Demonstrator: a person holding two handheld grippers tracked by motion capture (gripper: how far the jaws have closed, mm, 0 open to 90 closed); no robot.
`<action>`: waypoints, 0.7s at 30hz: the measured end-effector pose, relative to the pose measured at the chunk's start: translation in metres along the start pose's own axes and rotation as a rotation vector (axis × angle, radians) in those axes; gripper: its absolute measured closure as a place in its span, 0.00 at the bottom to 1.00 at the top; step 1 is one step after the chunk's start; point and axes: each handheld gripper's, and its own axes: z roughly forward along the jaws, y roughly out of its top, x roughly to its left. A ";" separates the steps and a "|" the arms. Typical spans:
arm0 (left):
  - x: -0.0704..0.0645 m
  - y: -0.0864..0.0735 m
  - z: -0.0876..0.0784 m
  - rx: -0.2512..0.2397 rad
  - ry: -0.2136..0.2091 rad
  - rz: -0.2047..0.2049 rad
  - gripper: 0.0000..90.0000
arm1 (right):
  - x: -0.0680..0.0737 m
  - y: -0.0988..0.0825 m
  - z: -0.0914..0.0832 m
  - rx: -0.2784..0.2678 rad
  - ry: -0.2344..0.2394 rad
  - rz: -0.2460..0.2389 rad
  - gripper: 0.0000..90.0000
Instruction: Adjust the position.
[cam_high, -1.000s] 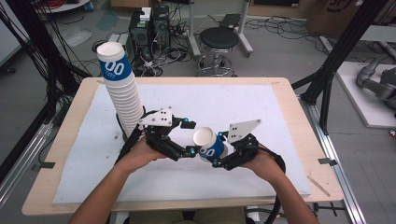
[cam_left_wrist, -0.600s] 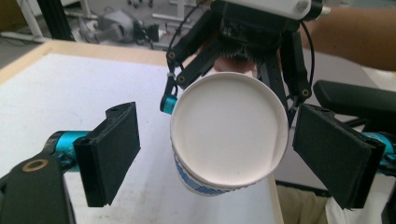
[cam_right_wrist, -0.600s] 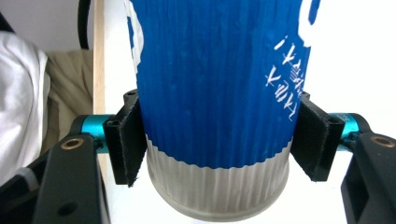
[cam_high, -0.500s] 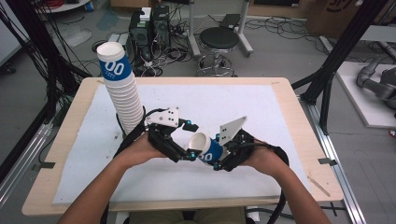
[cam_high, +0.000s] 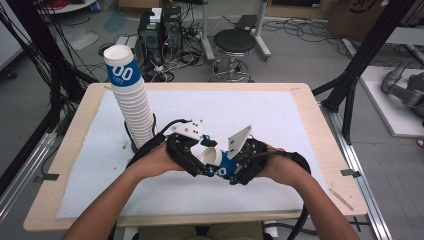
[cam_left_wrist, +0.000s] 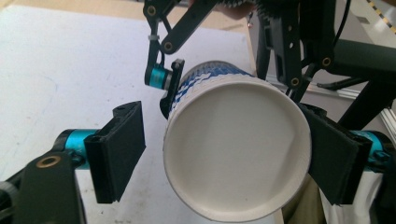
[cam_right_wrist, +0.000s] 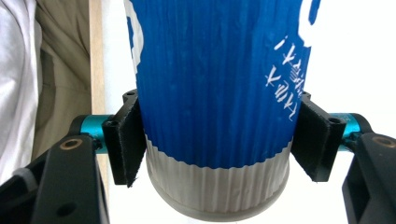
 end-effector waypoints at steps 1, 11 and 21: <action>0.000 0.000 0.001 0.004 -0.002 -0.001 0.23 | 0.000 0.000 0.000 0.012 0.000 0.000 0.32; 0.001 -0.001 0.004 0.024 -0.039 0.036 0.34 | 0.000 0.001 0.003 0.046 0.017 0.002 0.32; 0.003 -0.012 -0.003 -0.073 -0.058 0.037 0.34 | -0.003 -0.018 -0.005 -0.151 0.042 0.102 0.23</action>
